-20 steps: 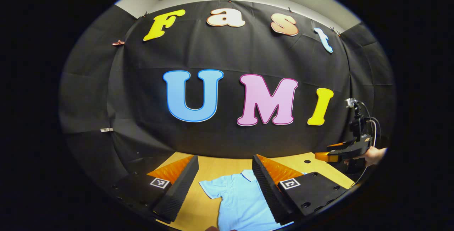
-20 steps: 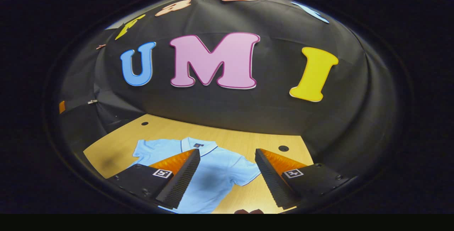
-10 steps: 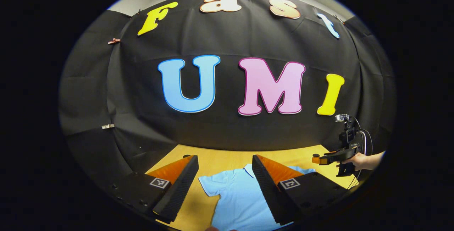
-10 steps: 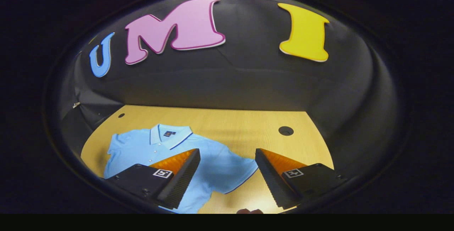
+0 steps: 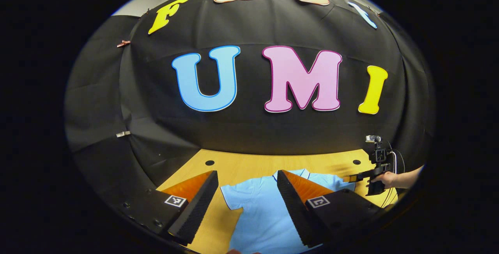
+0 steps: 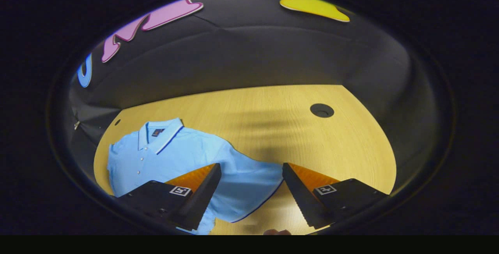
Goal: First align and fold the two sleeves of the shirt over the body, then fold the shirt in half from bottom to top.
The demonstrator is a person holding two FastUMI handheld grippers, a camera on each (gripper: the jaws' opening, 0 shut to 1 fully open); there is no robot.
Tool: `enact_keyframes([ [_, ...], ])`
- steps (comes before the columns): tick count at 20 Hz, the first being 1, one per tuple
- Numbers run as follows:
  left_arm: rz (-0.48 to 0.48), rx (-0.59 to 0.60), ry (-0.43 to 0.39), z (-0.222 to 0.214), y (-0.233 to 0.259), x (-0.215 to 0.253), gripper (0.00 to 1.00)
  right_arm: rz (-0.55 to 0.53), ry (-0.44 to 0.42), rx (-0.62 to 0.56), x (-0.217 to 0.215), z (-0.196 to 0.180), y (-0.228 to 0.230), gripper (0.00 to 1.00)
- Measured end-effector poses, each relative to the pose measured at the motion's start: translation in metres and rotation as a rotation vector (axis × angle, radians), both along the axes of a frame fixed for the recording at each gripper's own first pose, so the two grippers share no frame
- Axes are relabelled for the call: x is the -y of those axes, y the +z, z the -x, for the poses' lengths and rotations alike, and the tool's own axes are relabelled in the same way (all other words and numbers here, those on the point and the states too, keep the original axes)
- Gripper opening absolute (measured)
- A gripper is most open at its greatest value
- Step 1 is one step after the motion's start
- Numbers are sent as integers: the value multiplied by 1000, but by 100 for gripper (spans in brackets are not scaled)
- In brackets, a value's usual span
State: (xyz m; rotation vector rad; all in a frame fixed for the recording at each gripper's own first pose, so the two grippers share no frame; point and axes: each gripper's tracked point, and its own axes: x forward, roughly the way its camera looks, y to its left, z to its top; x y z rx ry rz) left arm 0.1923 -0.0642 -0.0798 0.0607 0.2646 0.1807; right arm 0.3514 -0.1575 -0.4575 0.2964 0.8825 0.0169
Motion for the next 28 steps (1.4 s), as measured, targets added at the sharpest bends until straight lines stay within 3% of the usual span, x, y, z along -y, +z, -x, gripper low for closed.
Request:
enact_keyframes([
  [4, -2, -21, -9, -9, -8, 14, 97, -5, -22, -34, 2, -2, -14, 97],
  [5, -3, -25, -13, -12, -10, 18, 97, 30, -27, -31, 8, -2, -15, 84],
  [6, -4, -27, -16, -15, -12, 20, 97, 64, -18, -38, 12, 0, -19, 80],
  [9, 2, -34, -19, -21, -14, 25, 96, 93, 13, -23, 13, 1, -17, 15],
  [11, 3, -33, -23, -23, -14, 26, 97, 68, -8, -29, 13, 0, -18, 2],
  [12, 3, -34, -24, -23, -15, 26, 97, 52, -18, -26, 12, -2, -17, 8],
  [14, 1, -37, -24, -24, -17, 23, 97, 26, -30, -25, 11, -2, -17, 8],
  [15, 3, -39, -25, -24, -17, 22, 97, 10, -34, -30, 10, 0, -16, 13],
  [19, 27, -48, -37, -27, -23, 18, 97, -65, -44, -42, -2, 3, -6, 3],
  [20, 31, -50, -43, -29, -26, 17, 97, -80, -44, -28, -6, 1, 1, 8],
  [21, 34, -52, -49, -30, -26, 16, 97, -95, -42, -14, -10, -1, 8, 2],
  [22, 37, -52, -55, -31, -27, 15, 97, -125, -37, 5, -20, -5, 19, 8],
  [24, 49, -48, -72, -30, -27, 13, 96, -159, -20, 39, -38, -10, 38, 2],
  [25, 50, -47, -78, -30, -27, 11, 96, -166, -3, 49, -49, -10, 45, 13],
  [26, 48, -47, -80, -29, -29, 6, 96, -176, 19, 58, -63, -10, 53, 2],
  [27, 48, -47, -80, -27, -29, 0, 96, -181, 43, 70, -75, -10, 61, 2],
  [28, 51, -49, -79, -26, -30, -5, 96, -182, 68, 80, -86, -10, 68, 14],
])
